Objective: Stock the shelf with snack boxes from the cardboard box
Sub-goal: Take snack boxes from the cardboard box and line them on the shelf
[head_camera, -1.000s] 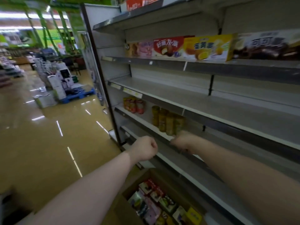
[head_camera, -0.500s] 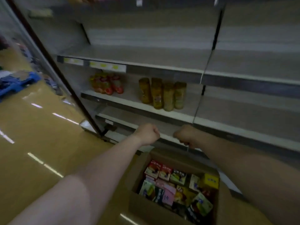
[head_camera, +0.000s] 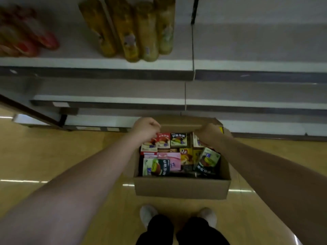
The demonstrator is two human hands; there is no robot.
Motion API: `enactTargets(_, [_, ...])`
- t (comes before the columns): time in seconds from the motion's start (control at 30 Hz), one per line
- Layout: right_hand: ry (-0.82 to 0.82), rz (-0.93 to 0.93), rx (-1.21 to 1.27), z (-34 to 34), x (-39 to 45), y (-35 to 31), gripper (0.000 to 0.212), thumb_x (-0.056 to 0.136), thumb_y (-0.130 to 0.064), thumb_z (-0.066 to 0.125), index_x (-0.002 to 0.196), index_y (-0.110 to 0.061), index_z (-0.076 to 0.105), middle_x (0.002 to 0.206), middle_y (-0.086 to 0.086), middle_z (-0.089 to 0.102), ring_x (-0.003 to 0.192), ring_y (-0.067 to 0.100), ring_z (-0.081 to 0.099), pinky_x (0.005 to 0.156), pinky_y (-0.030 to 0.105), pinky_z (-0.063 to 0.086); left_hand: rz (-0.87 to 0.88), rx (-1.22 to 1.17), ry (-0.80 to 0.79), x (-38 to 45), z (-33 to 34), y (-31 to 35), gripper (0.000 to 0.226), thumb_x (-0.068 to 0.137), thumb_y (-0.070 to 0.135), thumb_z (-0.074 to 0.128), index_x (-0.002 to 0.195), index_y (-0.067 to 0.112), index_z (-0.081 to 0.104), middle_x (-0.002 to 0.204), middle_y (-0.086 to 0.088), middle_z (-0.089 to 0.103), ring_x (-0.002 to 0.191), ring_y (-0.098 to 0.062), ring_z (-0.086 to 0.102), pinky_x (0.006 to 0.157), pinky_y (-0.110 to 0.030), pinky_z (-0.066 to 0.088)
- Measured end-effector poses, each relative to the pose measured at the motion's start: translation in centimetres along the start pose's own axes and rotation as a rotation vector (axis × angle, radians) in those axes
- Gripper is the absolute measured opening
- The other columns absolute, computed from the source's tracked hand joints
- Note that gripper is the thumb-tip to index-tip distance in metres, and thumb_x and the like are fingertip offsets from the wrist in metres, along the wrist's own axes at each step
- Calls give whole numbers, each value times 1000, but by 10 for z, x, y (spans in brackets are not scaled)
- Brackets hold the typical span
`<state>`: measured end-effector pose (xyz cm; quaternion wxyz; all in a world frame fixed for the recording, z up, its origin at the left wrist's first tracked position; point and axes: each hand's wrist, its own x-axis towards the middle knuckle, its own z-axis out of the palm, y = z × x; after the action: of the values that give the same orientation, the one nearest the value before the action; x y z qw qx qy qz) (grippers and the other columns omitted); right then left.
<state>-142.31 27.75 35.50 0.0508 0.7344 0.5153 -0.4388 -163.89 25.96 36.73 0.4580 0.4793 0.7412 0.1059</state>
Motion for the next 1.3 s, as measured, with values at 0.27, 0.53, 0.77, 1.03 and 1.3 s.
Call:
enactTargets(0.27, [-45,44,223,152,151,57,18,96,-18,48,90,-5,59,76,10,59,66,23,58,60,30,48,-176,-103,21,113,121,-124,15,94,17,54,84,24,62,99,-1,66,91,-18,63,84,-35,55])
enactTargets(0.53, [-133,-26,488,291,275,94,18,98,-18,44,91,-9,57,87,16,63,73,25,59,65,34,48,-42,516,228,211,208,-220,52,91,44,56,135,18,48,139,-11,45,126,-31,45,105,-41,38])
enactTargets(0.77, [-130,-94,705,329,308,116,16,89,-18,46,78,-9,54,79,19,51,75,26,48,68,41,40,-255,624,218,257,226,-249,85,79,67,58,144,20,29,150,-16,27,134,-42,30,104,-59,31])
enactTargets(1.03, [-117,-80,784,332,298,119,25,86,-29,52,79,-7,63,85,24,64,80,34,61,87,58,50,-279,423,221,245,214,-245,93,71,63,70,145,29,26,148,-13,28,133,-43,32,107,-58,25])
enactTargets(1.3, [-331,-70,1203,307,268,84,39,93,-33,60,117,-2,59,109,18,69,94,31,68,73,37,57,23,257,281,190,219,-225,98,68,53,74,146,36,19,152,-1,16,135,-32,32,110,-52,27])
